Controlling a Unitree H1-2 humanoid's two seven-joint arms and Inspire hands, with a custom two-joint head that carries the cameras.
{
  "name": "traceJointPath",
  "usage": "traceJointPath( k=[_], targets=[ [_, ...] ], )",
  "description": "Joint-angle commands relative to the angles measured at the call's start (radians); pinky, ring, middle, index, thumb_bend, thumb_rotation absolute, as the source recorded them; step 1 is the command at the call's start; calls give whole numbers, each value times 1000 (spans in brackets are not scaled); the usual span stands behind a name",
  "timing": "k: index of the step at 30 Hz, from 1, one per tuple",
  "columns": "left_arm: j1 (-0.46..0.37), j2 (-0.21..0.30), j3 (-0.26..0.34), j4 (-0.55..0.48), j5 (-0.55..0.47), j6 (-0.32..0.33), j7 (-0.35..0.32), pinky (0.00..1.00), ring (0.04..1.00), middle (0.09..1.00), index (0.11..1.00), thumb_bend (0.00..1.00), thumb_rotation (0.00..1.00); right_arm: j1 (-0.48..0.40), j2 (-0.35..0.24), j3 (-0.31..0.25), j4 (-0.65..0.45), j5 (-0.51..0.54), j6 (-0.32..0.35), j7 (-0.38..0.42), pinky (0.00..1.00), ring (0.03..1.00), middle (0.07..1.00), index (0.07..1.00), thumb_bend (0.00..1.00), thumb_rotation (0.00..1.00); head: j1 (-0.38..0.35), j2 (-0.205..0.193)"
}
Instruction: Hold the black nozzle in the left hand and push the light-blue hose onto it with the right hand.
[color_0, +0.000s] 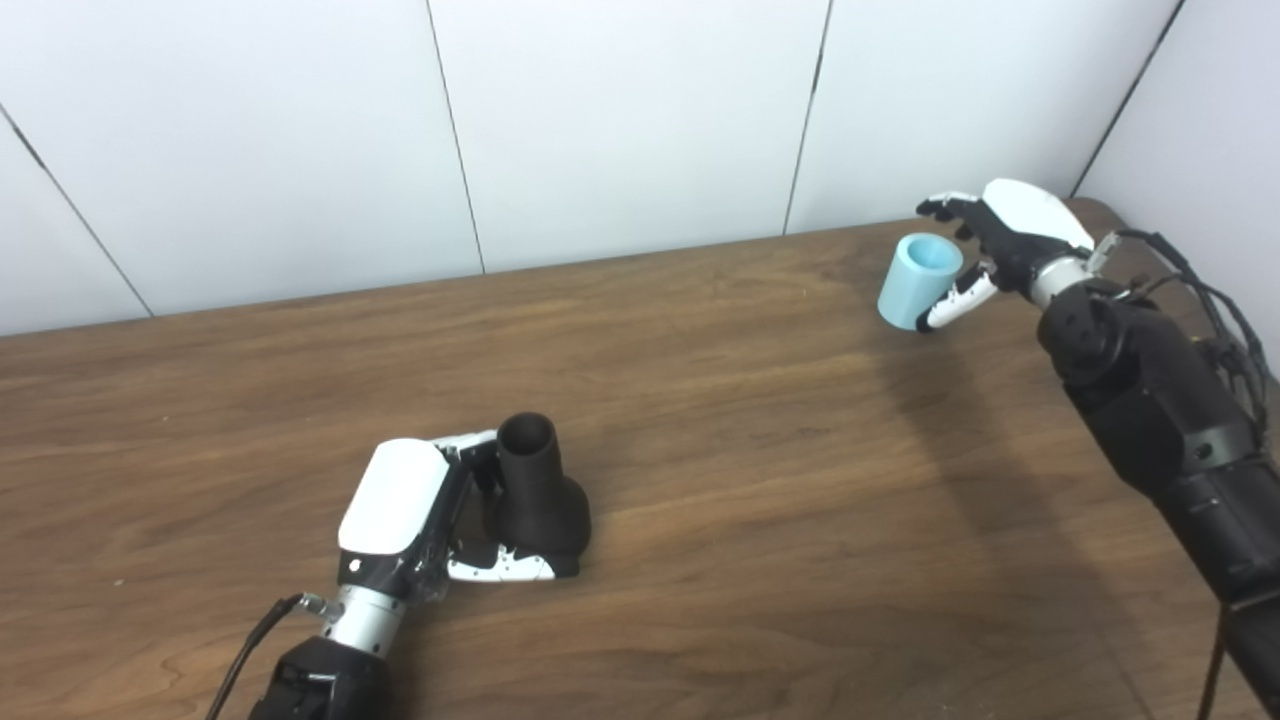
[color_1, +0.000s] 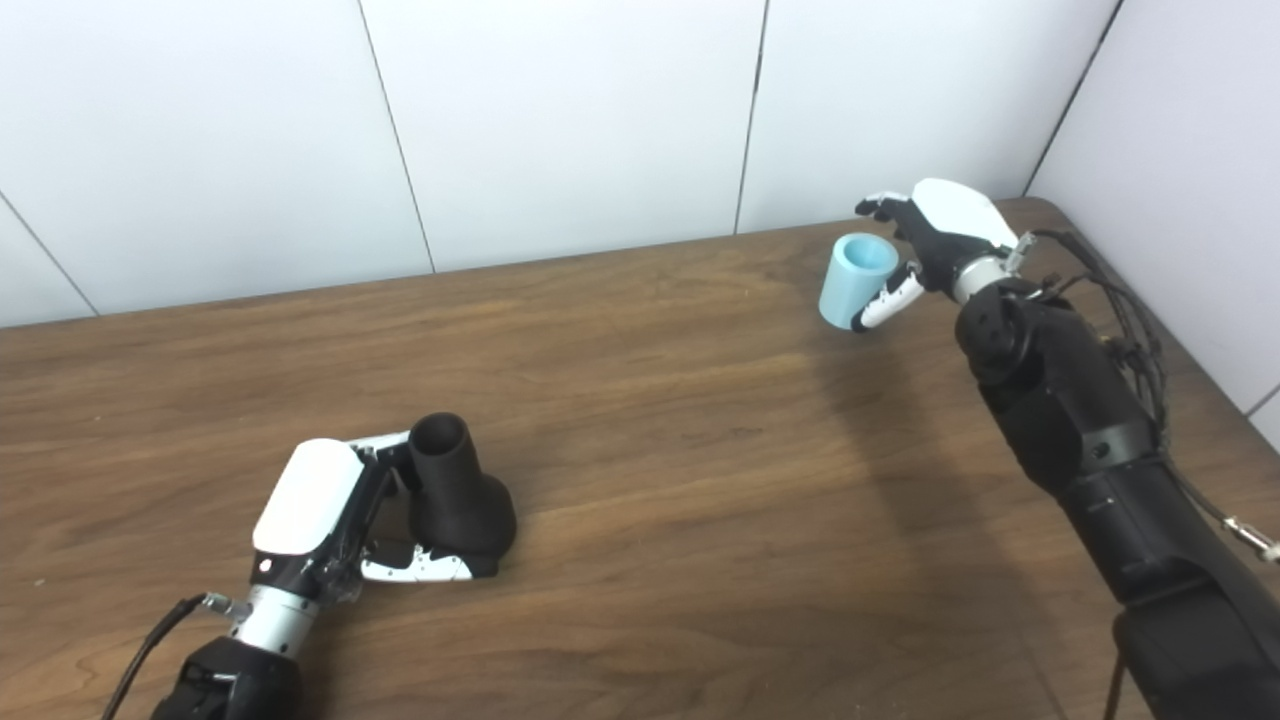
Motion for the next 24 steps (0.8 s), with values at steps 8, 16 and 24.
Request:
traceJointPath(
  k=[8,16,24],
  targets=[
    [124,31,-39,140,12,28,-73,370,493,484,491,478,0,-45,-22,-3,-31,1,-16,-23,676,759,808,821,903,147,-1,5],
    [118,30,-44,151,16,31,-76,357,476,486,493,478,0,-46,-26,-2,-31,-1,-15,-20,627,714,772,810,871,164,6,3],
    [117,25,-45,151,18,38,-77,357,483,496,491,478,0,-50,-20,-3,-37,4,-9,-9,646,728,780,802,859,141,11,2]
  ],
)
